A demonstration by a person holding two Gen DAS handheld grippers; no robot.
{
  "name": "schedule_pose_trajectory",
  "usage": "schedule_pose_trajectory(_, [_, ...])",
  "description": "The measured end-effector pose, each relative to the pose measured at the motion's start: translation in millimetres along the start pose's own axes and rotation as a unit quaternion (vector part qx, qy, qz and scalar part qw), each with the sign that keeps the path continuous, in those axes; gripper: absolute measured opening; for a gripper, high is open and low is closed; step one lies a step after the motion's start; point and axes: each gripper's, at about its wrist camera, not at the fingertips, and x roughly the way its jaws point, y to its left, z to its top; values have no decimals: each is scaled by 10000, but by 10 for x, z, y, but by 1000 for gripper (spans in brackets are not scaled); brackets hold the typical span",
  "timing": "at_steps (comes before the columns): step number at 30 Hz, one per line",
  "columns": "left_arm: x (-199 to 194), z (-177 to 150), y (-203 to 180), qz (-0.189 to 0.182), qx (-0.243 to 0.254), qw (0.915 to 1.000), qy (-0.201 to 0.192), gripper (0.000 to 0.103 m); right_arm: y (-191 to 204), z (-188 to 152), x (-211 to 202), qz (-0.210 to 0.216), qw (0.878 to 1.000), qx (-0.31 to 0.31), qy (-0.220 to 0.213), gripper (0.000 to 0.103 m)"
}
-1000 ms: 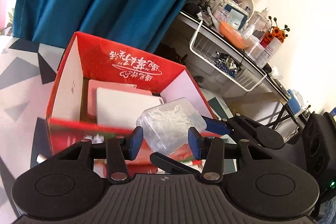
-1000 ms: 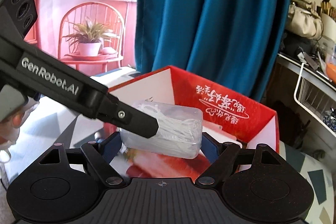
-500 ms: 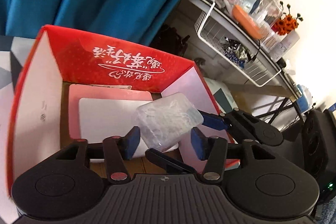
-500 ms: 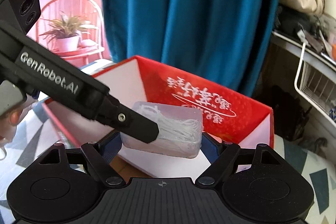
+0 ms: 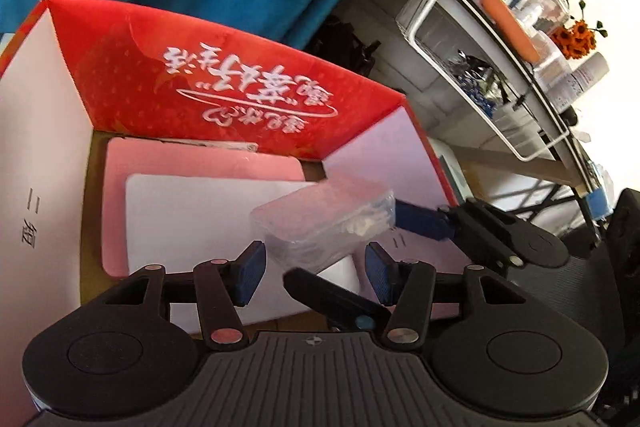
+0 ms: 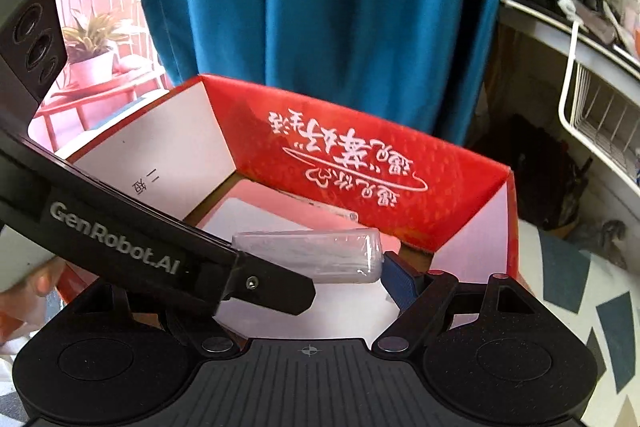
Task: Organize rigid objects
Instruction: 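Lower the bag into the red box and open the left tool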
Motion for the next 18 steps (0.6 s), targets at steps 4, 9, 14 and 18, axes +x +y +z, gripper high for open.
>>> schedule_pose_trajectory(4, [-31, 12, -20, 69, -6, 9999, -122, 56, 13, -6, -4, -124, 9999, 17, 18, 77])
schedule_pose_trajectory(9, [-153, 29, -79, 414, 114, 9988, -222, 59, 83, -32, -124, -245, 9996, -99, -89, 96])
schedule_pose_trajectory(14, [-470, 27, -148, 542, 259, 9962, -637, 77, 121, -126, -278, -325, 9993, 40, -188, 102])
schedule_pose_trajectory(18, [-696, -60, -242, 667, 504, 9928, -855, 98, 144, -224, -451, -477, 9977, 230, -420, 102])
